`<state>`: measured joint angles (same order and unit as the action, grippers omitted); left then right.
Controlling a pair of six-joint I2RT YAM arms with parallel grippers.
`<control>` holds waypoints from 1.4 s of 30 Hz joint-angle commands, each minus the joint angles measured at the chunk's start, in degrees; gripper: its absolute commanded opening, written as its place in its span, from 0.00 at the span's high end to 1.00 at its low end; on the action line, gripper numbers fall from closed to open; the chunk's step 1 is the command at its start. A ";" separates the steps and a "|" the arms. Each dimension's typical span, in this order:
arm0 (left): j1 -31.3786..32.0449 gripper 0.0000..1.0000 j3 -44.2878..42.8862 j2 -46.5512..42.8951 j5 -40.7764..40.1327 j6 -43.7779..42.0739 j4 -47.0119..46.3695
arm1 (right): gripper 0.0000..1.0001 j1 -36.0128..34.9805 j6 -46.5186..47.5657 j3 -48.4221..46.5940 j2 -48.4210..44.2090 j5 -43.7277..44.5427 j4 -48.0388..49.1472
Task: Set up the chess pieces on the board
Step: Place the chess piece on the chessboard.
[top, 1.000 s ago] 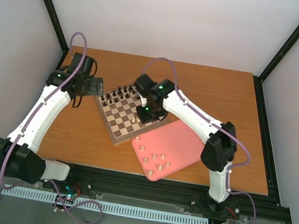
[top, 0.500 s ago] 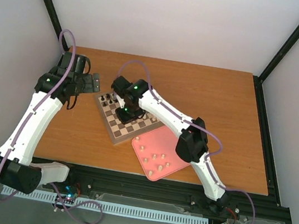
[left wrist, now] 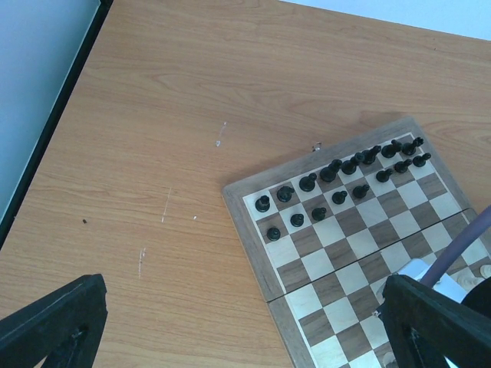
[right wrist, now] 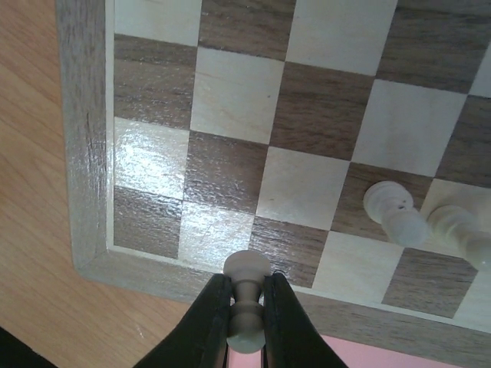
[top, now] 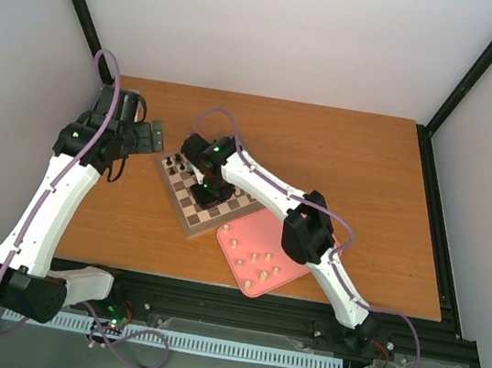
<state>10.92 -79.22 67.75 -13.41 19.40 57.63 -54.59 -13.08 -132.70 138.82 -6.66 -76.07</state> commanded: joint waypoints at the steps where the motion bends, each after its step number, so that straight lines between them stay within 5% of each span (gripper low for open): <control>1: -0.37 0.00 -0.36 -0.67 0.31 -0.38 -0.48 | 0.93 -0.17 -0.62 0.04 1.08 3.19 1.10; 42: -0.37 0.00 0.21 2.05 0.22 -0.59 -0.85 | 0.87 2.06 1.72 -4.48 6.43 1.21 1.12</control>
<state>10.92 -79.11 69.54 -13.41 19.38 57.56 -52.73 -12.16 -135.87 143.68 -5.02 -73.80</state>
